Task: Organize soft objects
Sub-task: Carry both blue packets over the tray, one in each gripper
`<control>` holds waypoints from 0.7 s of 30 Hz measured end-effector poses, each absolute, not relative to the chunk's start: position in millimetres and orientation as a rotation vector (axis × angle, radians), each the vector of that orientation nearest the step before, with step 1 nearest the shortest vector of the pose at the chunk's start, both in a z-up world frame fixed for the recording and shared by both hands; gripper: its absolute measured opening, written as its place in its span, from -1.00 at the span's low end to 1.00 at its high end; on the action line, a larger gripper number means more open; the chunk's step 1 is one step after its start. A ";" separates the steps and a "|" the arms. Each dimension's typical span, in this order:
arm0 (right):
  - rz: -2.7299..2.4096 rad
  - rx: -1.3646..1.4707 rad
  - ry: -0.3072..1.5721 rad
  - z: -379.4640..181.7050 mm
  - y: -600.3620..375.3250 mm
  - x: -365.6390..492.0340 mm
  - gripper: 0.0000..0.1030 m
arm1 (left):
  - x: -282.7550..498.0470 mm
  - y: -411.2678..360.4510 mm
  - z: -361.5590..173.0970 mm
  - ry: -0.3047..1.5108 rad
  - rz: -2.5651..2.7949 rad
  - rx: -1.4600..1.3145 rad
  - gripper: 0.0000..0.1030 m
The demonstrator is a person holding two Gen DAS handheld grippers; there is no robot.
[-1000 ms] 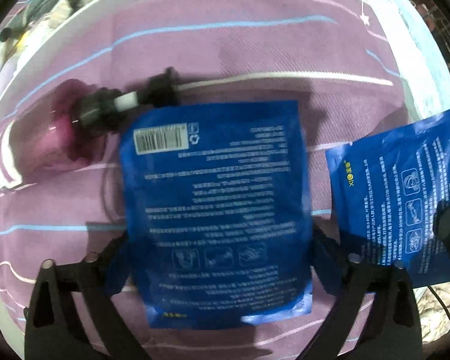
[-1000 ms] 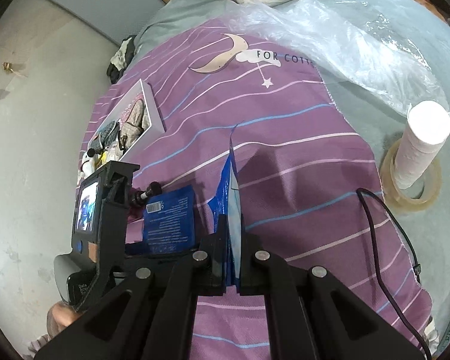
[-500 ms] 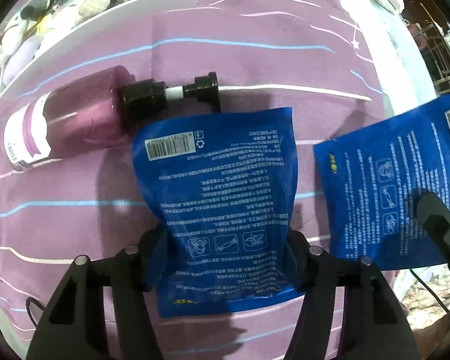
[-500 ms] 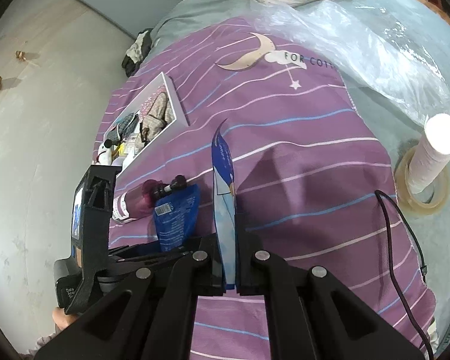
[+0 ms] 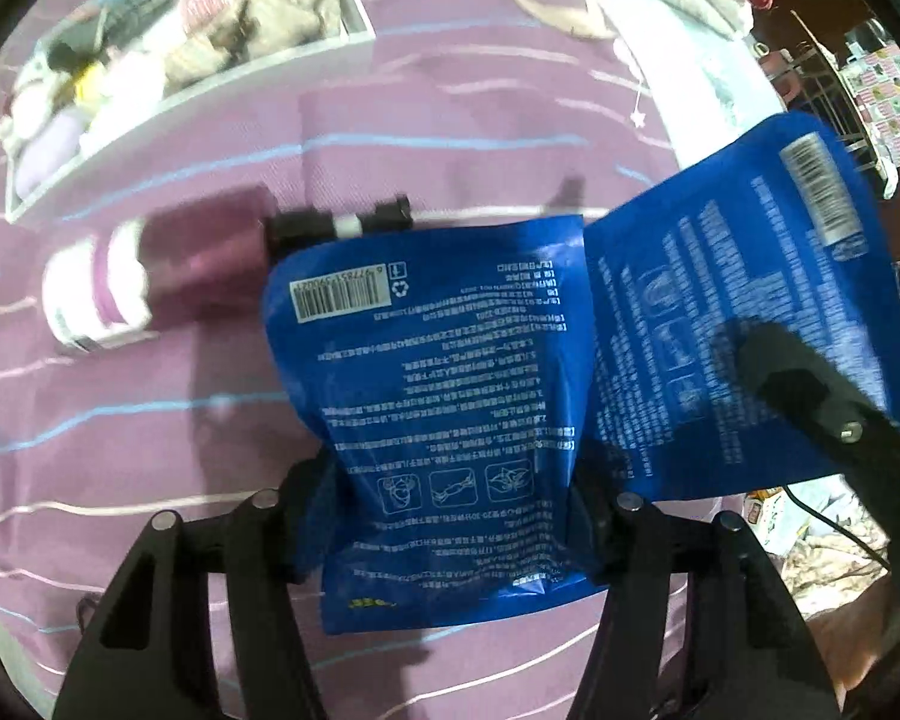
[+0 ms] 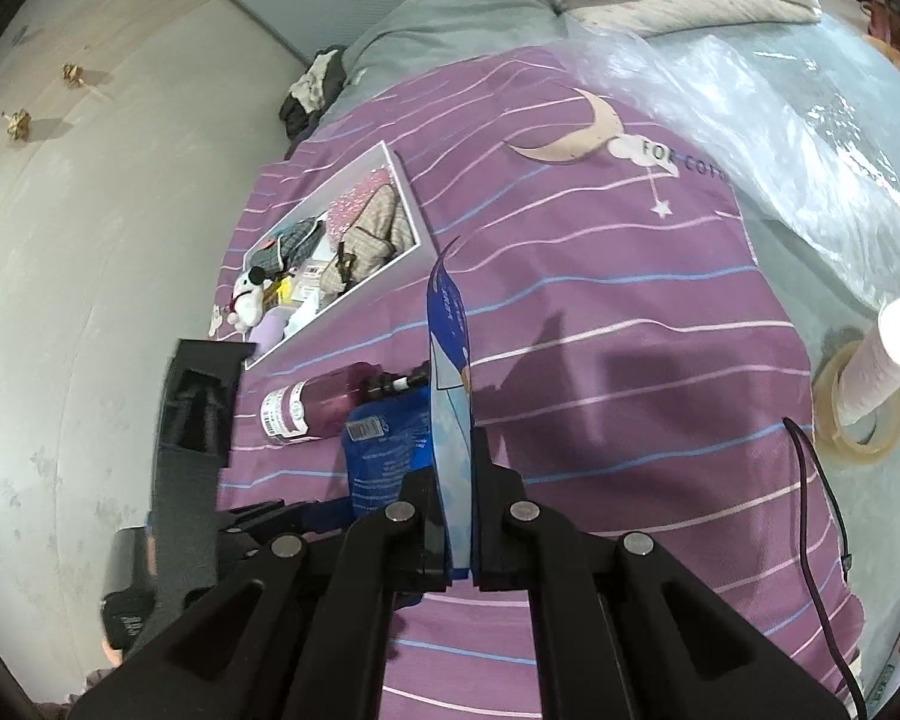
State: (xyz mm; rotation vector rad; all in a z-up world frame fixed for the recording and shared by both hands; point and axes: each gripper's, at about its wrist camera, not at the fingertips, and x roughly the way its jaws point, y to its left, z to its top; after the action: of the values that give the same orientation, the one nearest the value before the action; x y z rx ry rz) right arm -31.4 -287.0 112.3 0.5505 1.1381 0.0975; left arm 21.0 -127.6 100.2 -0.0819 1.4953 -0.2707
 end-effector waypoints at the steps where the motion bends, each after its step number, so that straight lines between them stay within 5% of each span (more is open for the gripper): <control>1: 0.100 0.540 1.143 112.9 -283.9 -29.9 -0.97 | 21.7 -122.0 104.7 1.486 -0.264 -0.076 0.22; 21: 0.253 0.729 1.048 117.9 -222.3 83.2 -0.96 | 100.4 12.8 145.6 1.318 -0.183 -0.217 0.22</control>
State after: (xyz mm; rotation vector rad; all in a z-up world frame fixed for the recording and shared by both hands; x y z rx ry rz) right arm 83.2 -222.3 117.9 0.7290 1.0482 0.2527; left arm 100.4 12.8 145.6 -0.2171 1.3180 -0.1826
